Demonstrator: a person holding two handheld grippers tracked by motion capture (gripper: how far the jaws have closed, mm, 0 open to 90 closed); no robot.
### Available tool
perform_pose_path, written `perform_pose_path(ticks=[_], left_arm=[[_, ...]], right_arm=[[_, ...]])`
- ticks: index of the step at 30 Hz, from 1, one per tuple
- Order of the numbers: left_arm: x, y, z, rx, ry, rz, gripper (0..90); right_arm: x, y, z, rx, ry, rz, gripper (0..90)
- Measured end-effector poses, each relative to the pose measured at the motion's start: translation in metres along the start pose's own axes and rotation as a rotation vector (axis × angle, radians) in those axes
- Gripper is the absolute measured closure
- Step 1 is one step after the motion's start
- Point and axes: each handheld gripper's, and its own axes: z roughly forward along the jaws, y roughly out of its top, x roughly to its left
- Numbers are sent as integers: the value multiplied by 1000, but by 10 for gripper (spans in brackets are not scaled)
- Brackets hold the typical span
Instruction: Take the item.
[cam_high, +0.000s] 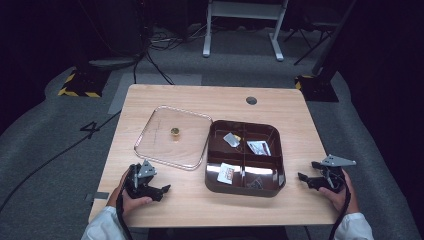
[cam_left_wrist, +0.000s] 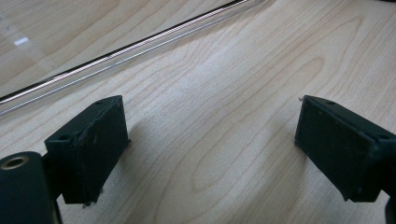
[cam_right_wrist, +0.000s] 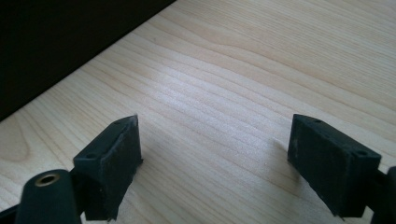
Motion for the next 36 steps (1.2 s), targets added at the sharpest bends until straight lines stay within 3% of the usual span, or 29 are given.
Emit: perform_pose_path(ticks=[14, 17, 21, 28, 32, 36], left_arm=[[0, 0, 0, 0, 0, 3, 97], [0, 0, 0, 1, 2, 4, 95], [0, 0, 0, 0, 1, 3, 95], [0, 0, 0, 0, 2, 3, 95], [0, 0, 0, 0, 2, 4, 95], [0, 0, 0, 0, 2, 4, 95]], right_arm=[[-4, 6, -3, -7, 30, -22, 215], [-4, 14, -7, -19, 27, -38, 232], [-7, 28, -15, -55, 60, -35, 232], [-1, 58, -22, -90, 61, -93, 271], [3, 74, -22, -116, 88, -112, 295], [4, 76, -22, -119, 90, -117, 296]])
